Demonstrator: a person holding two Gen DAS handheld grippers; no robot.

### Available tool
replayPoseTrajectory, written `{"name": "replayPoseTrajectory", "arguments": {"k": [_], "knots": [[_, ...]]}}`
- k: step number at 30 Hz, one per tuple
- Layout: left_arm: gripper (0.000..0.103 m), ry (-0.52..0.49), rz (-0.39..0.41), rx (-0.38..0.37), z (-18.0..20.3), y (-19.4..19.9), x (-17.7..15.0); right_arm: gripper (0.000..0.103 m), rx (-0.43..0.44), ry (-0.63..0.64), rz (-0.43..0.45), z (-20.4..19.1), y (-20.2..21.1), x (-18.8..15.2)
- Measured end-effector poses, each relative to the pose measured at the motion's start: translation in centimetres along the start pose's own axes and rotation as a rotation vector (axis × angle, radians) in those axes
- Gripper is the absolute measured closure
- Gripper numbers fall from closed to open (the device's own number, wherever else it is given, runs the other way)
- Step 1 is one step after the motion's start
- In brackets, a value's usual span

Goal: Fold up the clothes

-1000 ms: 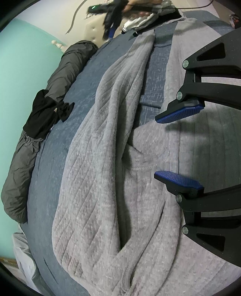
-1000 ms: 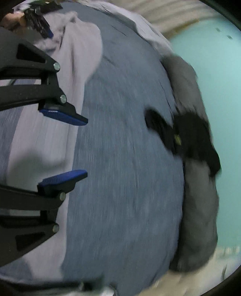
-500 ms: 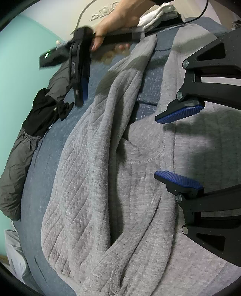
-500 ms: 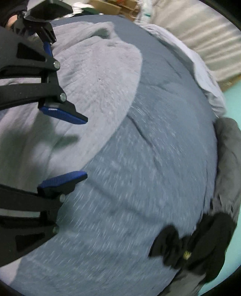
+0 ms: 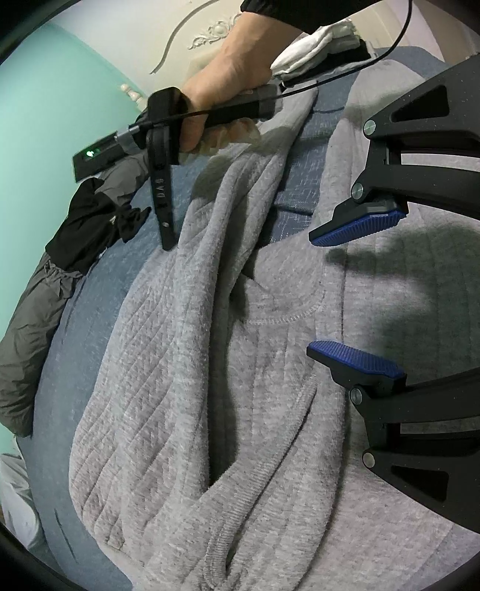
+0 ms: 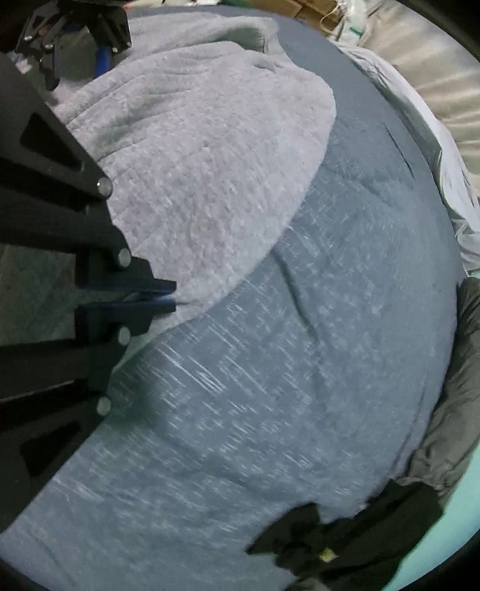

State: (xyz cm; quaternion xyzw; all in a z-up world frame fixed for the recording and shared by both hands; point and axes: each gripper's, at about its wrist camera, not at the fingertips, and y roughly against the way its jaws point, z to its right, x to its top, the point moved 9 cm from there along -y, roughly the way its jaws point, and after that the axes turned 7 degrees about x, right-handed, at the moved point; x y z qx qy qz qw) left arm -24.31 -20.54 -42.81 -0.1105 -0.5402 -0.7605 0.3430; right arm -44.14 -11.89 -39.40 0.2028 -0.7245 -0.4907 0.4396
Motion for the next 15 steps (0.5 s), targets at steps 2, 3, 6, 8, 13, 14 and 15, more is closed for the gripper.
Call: {"name": "replayPoseTrajectory", "arguments": {"k": [2,3,6,8,13,14,15], "knots": [[0.046,0.005,0.004,-0.002,0.0,0.2,0.0,0.101,-0.049,-0.003,0.064,0.6,1.7,1.4],[0.046,0.010,0.009,-0.003,-0.1,0.3,0.0,0.101,-0.080,-0.005,0.090,1.1,2.4,2.2],[0.046,0.028,0.026,-0.003,-0.3,0.8,0.1,0.101,-0.183,-0.016,0.131,2.7,4.0,3.8],[0.046,0.034,0.029,-0.003,-0.5,1.0,0.0,0.101,-0.247,-0.028,0.138,3.5,4.2,4.1],[0.046,0.059,0.018,-0.002,-1.0,0.9,-0.2,0.101,-0.344,-0.101,0.130,5.8,3.1,4.4],[0.046,0.063,0.016,-0.004,-1.1,0.9,-0.3,0.101,-0.338,-0.114,0.114,6.1,2.7,4.3],[0.046,0.065,0.014,-0.006,-1.1,0.9,-0.3,0.100,-0.338,-0.115,0.086,6.2,2.1,4.0]]}}
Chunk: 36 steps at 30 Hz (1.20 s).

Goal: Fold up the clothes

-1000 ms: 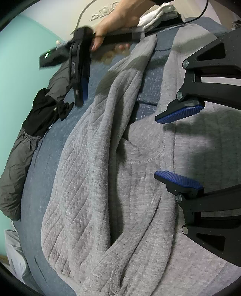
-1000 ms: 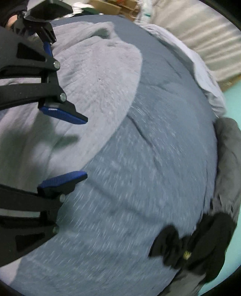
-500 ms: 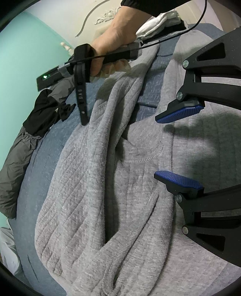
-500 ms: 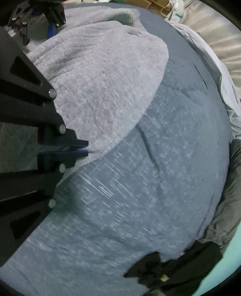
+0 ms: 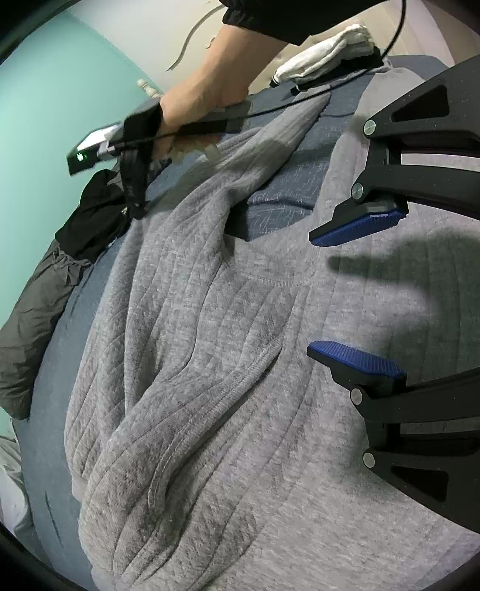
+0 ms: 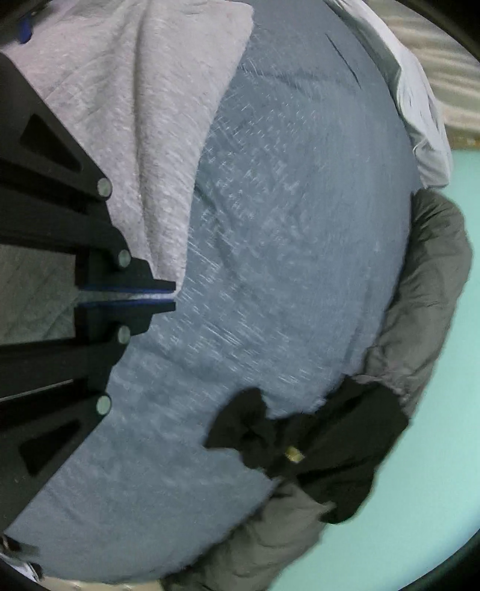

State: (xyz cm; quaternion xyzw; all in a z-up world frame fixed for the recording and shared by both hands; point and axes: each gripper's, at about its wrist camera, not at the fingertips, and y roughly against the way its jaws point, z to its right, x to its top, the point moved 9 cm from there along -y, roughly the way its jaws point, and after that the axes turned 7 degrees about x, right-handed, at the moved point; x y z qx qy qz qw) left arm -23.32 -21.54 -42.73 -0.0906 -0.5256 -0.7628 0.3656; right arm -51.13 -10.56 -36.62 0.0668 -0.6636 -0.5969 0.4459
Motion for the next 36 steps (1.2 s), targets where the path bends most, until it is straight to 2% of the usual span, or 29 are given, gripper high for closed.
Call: {"name": "replayPoseTrajectory", "arguments": {"k": [2,3,8,10,13,15,19,21,23,25,29,32,36], "knots": [[0.046,0.003,-0.002,-0.002,0.0,0.0,-0.1,0.100,0.029,0.000,-0.058,-0.5,-1.0,-0.7],[0.046,0.006,-0.003,-0.004,0.0,0.0,0.0,0.098,0.048,-0.004,-0.048,-0.7,-0.7,-0.6],[0.046,0.024,-0.002,-0.009,-0.3,0.4,0.2,0.096,0.156,-0.055,0.103,-1.7,3.3,2.6],[0.046,0.027,0.007,-0.002,-0.6,1.0,0.8,0.092,0.240,-0.070,0.117,-3.5,4.0,4.1],[0.046,0.031,0.038,0.041,-1.9,2.3,1.7,0.077,0.322,-0.030,0.053,-7.5,3.1,4.6],[0.046,0.040,0.058,0.083,-3.7,3.1,2.4,0.076,0.373,0.002,0.005,-10.2,2.4,4.8],[0.046,0.049,0.074,0.212,-8.2,4.2,3.3,0.074,0.409,0.064,-0.044,-14.5,0.9,4.6],[0.046,0.062,0.069,0.251,-9.9,4.4,3.4,0.067,0.415,0.075,-0.056,-15.9,0.5,4.6],[0.046,0.070,0.062,0.258,-10.5,4.3,3.3,0.058,0.426,0.088,-0.062,-17.3,0.0,4.7],[0.046,0.060,0.057,0.263,-10.2,4.0,3.2,0.056,0.440,0.104,-0.069,-18.6,-0.3,4.9],[0.046,0.046,0.050,0.268,-9.7,3.5,3.1,0.056,0.420,0.135,-0.070,-20.2,-1.2,5.6],[0.046,0.057,0.049,0.257,-9.8,3.5,2.9,0.056,0.398,0.142,-0.106,-21.3,-2.8,5.5],[0.046,0.059,0.049,0.253,-9.8,3.5,2.9,0.056,0.392,0.233,-0.125,-23.6,-3.7,4.5]]}}
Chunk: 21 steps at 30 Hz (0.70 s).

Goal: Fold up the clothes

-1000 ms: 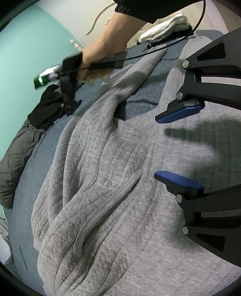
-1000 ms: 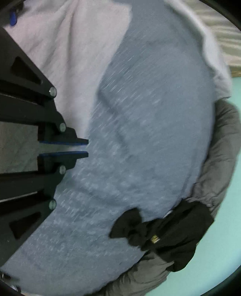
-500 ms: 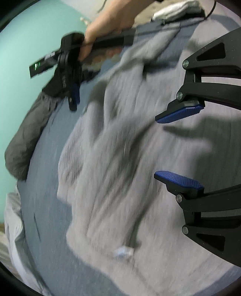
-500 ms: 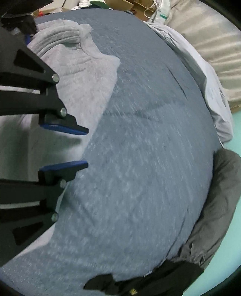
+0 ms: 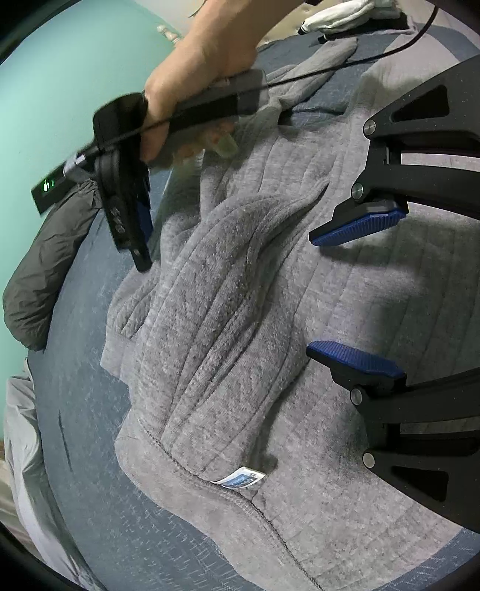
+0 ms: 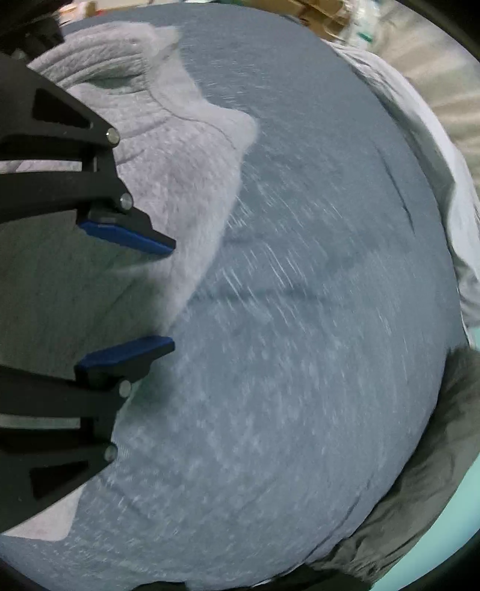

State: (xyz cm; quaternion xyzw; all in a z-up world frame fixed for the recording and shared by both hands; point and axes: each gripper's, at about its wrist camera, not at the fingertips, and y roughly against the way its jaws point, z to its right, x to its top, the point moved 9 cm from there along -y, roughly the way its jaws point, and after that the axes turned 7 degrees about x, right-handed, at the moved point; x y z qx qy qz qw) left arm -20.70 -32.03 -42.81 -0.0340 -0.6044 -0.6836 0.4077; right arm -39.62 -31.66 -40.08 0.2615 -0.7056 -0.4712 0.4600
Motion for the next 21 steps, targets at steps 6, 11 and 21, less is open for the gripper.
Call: {"name": "replayPoseTrajectory", "arguments": {"k": [6,11,21], "knots": [[0.045,0.004,0.001,-0.002,0.2,0.1,0.0,0.090,-0.016,0.085,0.021,-1.0,-0.1,0.0],[0.045,0.014,0.010,-0.006,0.3,0.3,-0.1,0.099,-0.104,0.158,0.122,-1.0,2.7,1.8],[0.045,0.024,0.014,-0.012,1.0,0.4,-0.6,0.101,-0.351,0.126,0.272,3.0,6.9,6.4]]}}
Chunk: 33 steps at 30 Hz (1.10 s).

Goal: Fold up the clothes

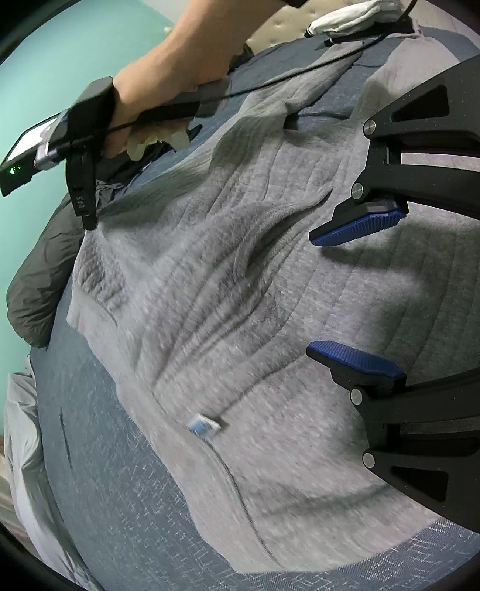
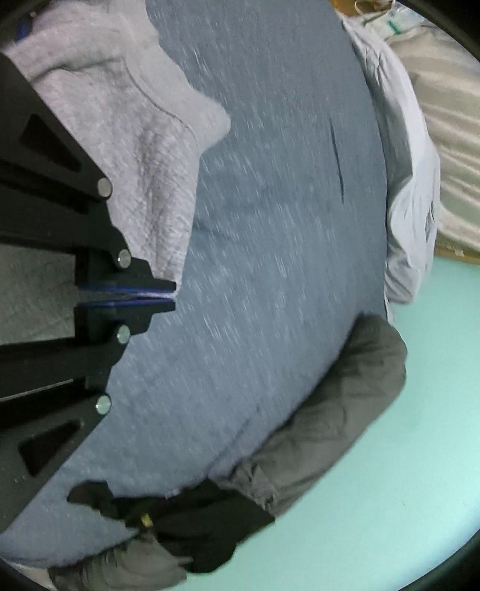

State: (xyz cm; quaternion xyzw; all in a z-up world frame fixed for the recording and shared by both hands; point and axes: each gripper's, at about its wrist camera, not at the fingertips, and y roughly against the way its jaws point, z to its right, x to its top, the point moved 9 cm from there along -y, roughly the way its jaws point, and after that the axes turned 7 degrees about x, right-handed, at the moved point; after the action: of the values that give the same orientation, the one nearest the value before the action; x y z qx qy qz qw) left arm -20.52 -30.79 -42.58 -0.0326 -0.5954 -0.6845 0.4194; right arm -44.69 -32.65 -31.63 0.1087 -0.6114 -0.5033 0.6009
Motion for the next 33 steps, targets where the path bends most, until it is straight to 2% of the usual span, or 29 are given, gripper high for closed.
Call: {"name": "replayPoseTrajectory", "arguments": {"k": [2,5,11,15,16,21,25,28,33], "knots": [[0.045,-0.003,-0.004,-0.001,0.1,-0.1,-0.2,0.100,0.025,-0.029,-0.046,-0.2,-1.2,-1.2],[0.045,0.001,-0.010,-0.005,0.1,-0.2,-0.4,0.100,0.017,-0.068,-0.105,0.0,-2.6,-2.5],[0.045,0.005,-0.014,-0.008,0.4,0.2,-0.9,0.093,0.027,-0.227,-0.030,4.1,1.7,-3.2],[0.045,0.029,-0.018,-0.021,-0.3,0.6,-0.9,0.091,0.105,-0.299,0.024,4.9,6.8,-5.6],[0.045,0.033,-0.018,-0.021,-0.5,1.0,-1.0,0.087,0.126,-0.314,0.036,4.9,8.1,-6.4],[0.045,0.050,-0.016,-0.022,-1.8,2.2,-1.6,0.084,0.183,-0.368,0.023,4.3,12.8,-13.8],[0.045,0.079,-0.001,-0.004,-3.6,3.7,-1.8,0.083,0.187,-0.498,0.024,5.7,16.3,-21.1],[0.045,0.103,0.017,0.027,-5.4,4.8,-1.7,0.076,0.177,-0.609,0.015,6.6,18.4,-26.2],[0.042,0.123,0.041,0.083,-7.7,6.1,-1.3,0.074,0.178,-0.681,-0.024,6.3,20.0,-31.6]]}}
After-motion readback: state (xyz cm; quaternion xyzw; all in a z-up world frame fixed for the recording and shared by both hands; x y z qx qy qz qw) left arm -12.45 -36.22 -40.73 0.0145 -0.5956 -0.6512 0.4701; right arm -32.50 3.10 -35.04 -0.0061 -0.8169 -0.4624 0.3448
